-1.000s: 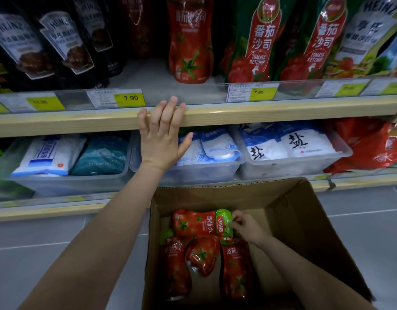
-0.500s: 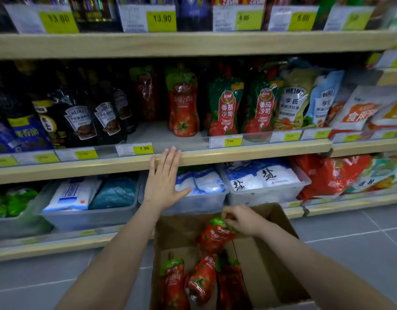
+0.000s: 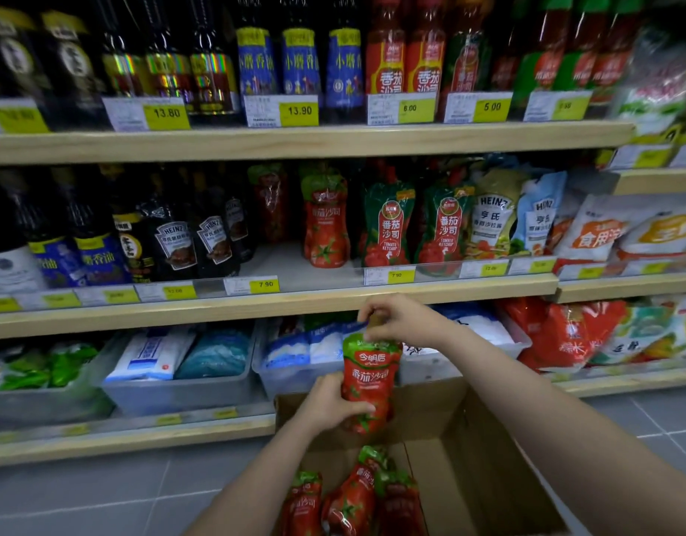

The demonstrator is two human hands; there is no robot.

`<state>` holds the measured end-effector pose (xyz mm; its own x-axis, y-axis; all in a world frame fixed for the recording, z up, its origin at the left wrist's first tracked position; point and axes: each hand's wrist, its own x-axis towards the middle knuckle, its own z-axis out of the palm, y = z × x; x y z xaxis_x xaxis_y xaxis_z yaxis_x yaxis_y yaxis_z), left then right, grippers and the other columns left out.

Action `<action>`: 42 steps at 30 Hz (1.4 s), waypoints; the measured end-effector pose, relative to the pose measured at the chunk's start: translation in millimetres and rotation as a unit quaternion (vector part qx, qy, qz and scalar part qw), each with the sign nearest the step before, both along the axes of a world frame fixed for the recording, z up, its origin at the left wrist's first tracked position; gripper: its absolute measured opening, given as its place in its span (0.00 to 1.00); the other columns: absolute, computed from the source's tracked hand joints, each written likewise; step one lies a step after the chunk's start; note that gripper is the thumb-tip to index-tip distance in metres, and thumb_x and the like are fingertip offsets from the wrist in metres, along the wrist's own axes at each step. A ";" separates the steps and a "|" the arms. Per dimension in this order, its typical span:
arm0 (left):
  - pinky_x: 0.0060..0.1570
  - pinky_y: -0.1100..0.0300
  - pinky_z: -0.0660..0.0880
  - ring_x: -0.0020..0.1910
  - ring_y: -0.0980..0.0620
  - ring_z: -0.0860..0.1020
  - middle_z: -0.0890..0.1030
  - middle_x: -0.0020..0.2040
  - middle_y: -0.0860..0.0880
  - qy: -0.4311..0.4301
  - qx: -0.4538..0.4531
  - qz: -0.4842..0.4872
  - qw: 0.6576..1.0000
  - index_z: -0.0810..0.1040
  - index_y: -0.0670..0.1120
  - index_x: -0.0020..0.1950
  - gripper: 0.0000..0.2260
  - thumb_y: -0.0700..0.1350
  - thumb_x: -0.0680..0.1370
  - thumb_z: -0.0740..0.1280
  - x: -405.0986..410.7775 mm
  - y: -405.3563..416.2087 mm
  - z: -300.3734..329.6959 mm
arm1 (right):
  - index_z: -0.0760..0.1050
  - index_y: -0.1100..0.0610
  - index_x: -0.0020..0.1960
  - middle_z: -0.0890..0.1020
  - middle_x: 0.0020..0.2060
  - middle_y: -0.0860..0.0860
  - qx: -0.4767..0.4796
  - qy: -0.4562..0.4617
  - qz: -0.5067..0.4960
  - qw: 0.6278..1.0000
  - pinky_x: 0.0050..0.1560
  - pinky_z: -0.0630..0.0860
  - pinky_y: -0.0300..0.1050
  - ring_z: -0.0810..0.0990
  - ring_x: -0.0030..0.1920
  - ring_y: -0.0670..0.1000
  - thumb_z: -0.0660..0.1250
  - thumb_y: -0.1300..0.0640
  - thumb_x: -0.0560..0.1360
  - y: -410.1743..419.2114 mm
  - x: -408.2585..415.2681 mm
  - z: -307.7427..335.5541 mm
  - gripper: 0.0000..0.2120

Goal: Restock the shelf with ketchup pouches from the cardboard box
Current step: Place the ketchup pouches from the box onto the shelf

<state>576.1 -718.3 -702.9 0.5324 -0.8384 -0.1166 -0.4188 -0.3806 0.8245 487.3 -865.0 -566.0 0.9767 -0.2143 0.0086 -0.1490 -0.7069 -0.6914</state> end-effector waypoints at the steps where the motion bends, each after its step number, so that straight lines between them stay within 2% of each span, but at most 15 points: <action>1: 0.60 0.55 0.74 0.55 0.56 0.78 0.81 0.57 0.50 0.013 -0.016 0.007 1.000 0.76 0.49 0.59 0.25 0.51 0.65 0.77 0.3 -0.9 4.8 | 0.76 0.55 0.51 0.77 0.37 0.44 0.081 -0.037 -0.033 0.995 0.40 0.73 0.38 0.77 0.40 0.43 0.72 0.58 0.70 0.5 -2.8 -0.2 0.11; 3: 0.60 0.53 0.75 0.54 0.56 0.79 0.82 0.55 0.51 0.036 -0.052 0.016 0.998 0.77 0.50 0.56 0.23 0.50 0.64 0.78 1.4 -3.5 14.0 | 0.77 0.55 0.53 0.80 0.39 0.45 0.230 -0.091 -0.075 0.966 0.41 0.76 0.34 0.80 0.41 0.42 0.70 0.60 0.72 0.8 -11.7 -6.4 0.10; 5: 0.59 0.52 0.76 0.53 0.56 0.80 0.82 0.54 0.51 0.044 -0.072 0.023 0.996 0.77 0.52 0.54 0.21 0.49 0.64 0.78 3.2 -6.9 23.0 | 0.79 0.54 0.50 0.83 0.42 0.47 0.289 -0.100 -0.103 0.946 0.41 0.78 0.33 0.82 0.44 0.43 0.64 0.57 0.76 1.9 -20.8 -17.7 0.06; 7: 0.57 0.54 0.76 0.53 0.57 0.80 0.82 0.54 0.51 0.036 -0.076 0.026 0.996 0.77 0.54 0.52 0.20 0.49 0.64 0.78 2.7 -10.0 33.4 | 0.80 0.55 0.47 0.83 0.42 0.49 0.312 -0.116 -0.127 0.934 0.39 0.78 0.33 0.83 0.42 0.44 0.61 0.55 0.78 2.8 -26.0 -24.6 0.09; 11: 0.57 0.55 0.76 0.54 0.56 0.79 0.81 0.55 0.51 0.030 -0.070 0.021 0.997 0.75 0.55 0.52 0.20 0.48 0.64 0.78 -5.6 -14.2 44.9 | 0.79 0.55 0.44 0.83 0.39 0.50 0.330 -0.135 -0.169 0.919 0.36 0.78 0.35 0.82 0.39 0.46 0.61 0.53 0.77 1.0 -25.7 -21.1 0.10; 15: 0.58 0.53 0.76 0.56 0.54 0.78 0.80 0.57 0.51 0.032 -0.076 0.026 0.996 0.74 0.52 0.56 0.23 0.49 0.64 0.78 -10.9 -18.5 49.5 | 0.78 0.58 0.45 0.83 0.40 0.53 0.355 -0.109 -0.202 0.906 0.39 0.79 0.40 0.81 0.40 0.50 0.63 0.51 0.76 -7.4 -22.9 -15.1 0.11; 20: 0.59 0.51 0.76 0.55 0.55 0.78 0.80 0.57 0.52 0.022 -0.093 0.040 0.995 0.74 0.52 0.58 0.24 0.51 0.65 0.77 -16.6 -18.1 47.3 | 0.78 0.56 0.44 0.83 0.41 0.51 0.393 -0.159 -0.232 0.876 0.43 0.79 0.43 0.81 0.44 0.51 0.64 0.52 0.76 -9.2 -28.0 -14.0 0.08; 23: 0.56 0.50 0.77 0.54 0.55 0.79 0.81 0.55 0.51 0.002 -0.089 0.055 0.994 0.76 0.51 0.58 0.23 0.50 0.65 0.77 -16.0 -20.3 49.1 | 0.76 0.53 0.52 0.82 0.47 0.49 0.371 -0.156 -0.189 0.896 0.44 0.77 0.42 0.80 0.49 0.49 0.71 0.54 0.71 -6.0 -29.6 -10.0 0.11; 26: 0.54 0.51 0.78 0.54 0.53 0.79 0.81 0.57 0.50 -0.033 -0.057 0.069 0.995 0.75 0.49 0.61 0.26 0.52 0.65 0.77 -19.7 -25.4 54.3 | 0.75 0.52 0.47 0.82 0.44 0.48 0.351 -0.173 -0.222 0.893 0.39 0.75 0.39 0.80 0.44 0.46 0.75 0.57 0.66 -2.4 -23.8 -4.2 0.13; 30: 0.55 0.62 0.70 0.60 0.52 0.75 0.78 0.60 0.50 -0.126 -0.040 0.088 0.987 0.72 0.48 0.65 0.27 0.53 0.69 0.74 -31.3 -30.0 59.9 | 0.76 0.52 0.43 0.83 0.43 0.50 0.353 -0.199 -0.301 0.863 0.40 0.77 0.42 0.81 0.43 0.47 0.77 0.53 0.64 -1.9 -13.8 -8.1 0.12; 33: 0.57 0.59 0.73 0.58 0.51 0.76 0.78 0.60 0.49 -0.100 -0.056 0.091 0.989 0.72 0.47 0.65 0.28 0.52 0.68 0.74 -33.4 -32.3 59.2 | 0.76 0.53 0.42 0.83 0.40 0.49 0.339 -0.189 -0.324 0.863 0.39 0.76 0.42 0.81 0.42 0.47 0.78 0.51 0.62 -1.3 -6.2 -5.0 0.14; 36: 0.54 0.57 0.76 0.54 0.52 0.79 0.81 0.55 0.48 -0.069 -0.077 0.105 0.989 0.77 0.46 0.59 0.24 0.50 0.66 0.77 -25.4 -33.9 57.8 | 0.74 0.55 0.53 0.81 0.47 0.50 0.372 -0.181 -0.289 0.863 0.40 0.75 0.41 0.80 0.45 0.47 0.77 0.53 0.64 -5.2 -6.1 -2.7 0.21; 38: 0.51 0.60 0.76 0.51 0.52 0.80 0.83 0.52 0.49 -0.053 -0.091 0.109 0.988 0.79 0.46 0.56 0.21 0.49 0.65 0.77 -19.3 -35.1 60.4 | 0.71 0.53 0.59 0.79 0.51 0.49 0.370 -0.143 -0.243 0.885 0.42 0.74 0.41 0.79 0.49 0.46 0.76 0.53 0.65 -9.0 -14.7 -10.7 0.25; 40: 0.48 0.62 0.76 0.49 0.54 0.81 0.83 0.50 0.50 -0.054 -0.107 0.095 0.988 0.80 0.48 0.53 0.19 0.49 0.65 0.77 -14.9 -36.1 64.7 | 0.74 0.52 0.58 0.81 0.52 0.48 0.346 -0.084 -0.188 0.916 0.43 0.75 0.40 0.80 0.51 0.47 0.74 0.55 0.67 -8.9 -24.9 -24.3 0.21; 42: 0.50 0.62 0.78 0.49 0.56 0.80 0.82 0.49 0.52 -0.049 -0.113 0.062 0.990 0.79 0.49 0.54 0.21 0.49 0.64 0.78 -12.0 -35.5 67.4 | 0.76 0.51 0.53 0.82 0.48 0.47 0.341 -0.084 -0.177 0.920 0.41 0.75 0.37 0.81 0.49 0.47 0.73 0.56 0.68 -8.4 -31.3 -33.0 0.14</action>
